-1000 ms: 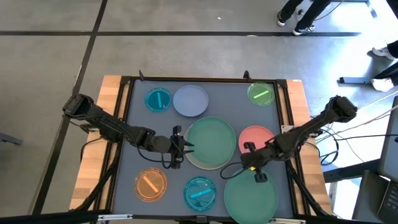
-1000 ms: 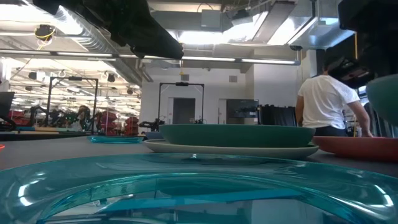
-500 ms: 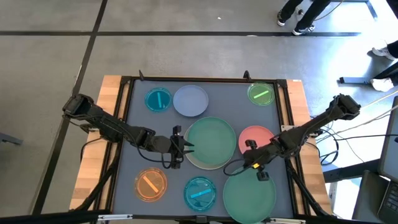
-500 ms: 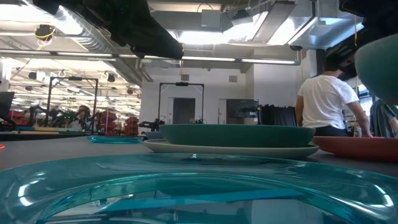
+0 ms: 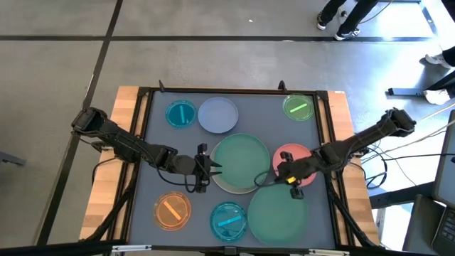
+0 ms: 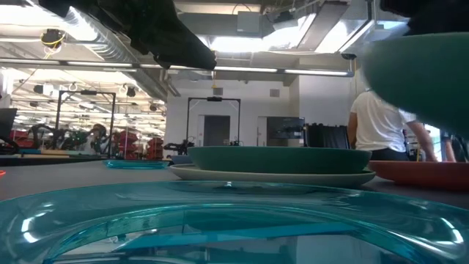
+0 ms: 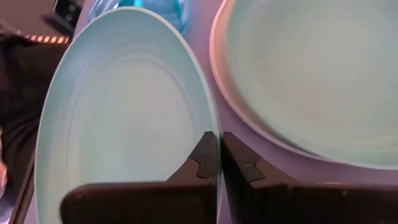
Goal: Stack plastic plates
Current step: Stack the green plate on top of the green plate
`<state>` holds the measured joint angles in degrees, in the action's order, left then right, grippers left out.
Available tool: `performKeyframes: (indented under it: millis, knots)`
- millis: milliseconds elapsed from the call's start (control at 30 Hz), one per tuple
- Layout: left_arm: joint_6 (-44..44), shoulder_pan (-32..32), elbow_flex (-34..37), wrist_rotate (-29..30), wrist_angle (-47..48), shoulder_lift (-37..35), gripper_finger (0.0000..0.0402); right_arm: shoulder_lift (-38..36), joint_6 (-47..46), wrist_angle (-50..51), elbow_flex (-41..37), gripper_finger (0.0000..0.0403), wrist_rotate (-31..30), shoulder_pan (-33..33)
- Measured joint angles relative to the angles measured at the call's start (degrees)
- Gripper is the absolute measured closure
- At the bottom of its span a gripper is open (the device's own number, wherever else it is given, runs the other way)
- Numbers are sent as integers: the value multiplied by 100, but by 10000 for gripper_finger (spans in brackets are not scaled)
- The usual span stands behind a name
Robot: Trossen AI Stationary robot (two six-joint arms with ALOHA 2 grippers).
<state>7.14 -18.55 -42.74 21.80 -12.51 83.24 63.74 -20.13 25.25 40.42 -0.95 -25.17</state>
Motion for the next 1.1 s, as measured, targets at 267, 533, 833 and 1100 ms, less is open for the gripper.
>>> performKeyframes:
  millis: [267,533,833,1100]
  knots:
    - [1,-2,0,-1,0,0,300,1,358,-501,0,402,287,733]
    - [24,-1,0,-2,0,0,300,1,567,-1356,0,402,613,1612]
    - [24,0,0,3,-5,0,300,5,828,-2141,0,402,1168,2699]
    - [24,0,2,-4,0,0,300,5,823,-2702,6,402,1237,3411]
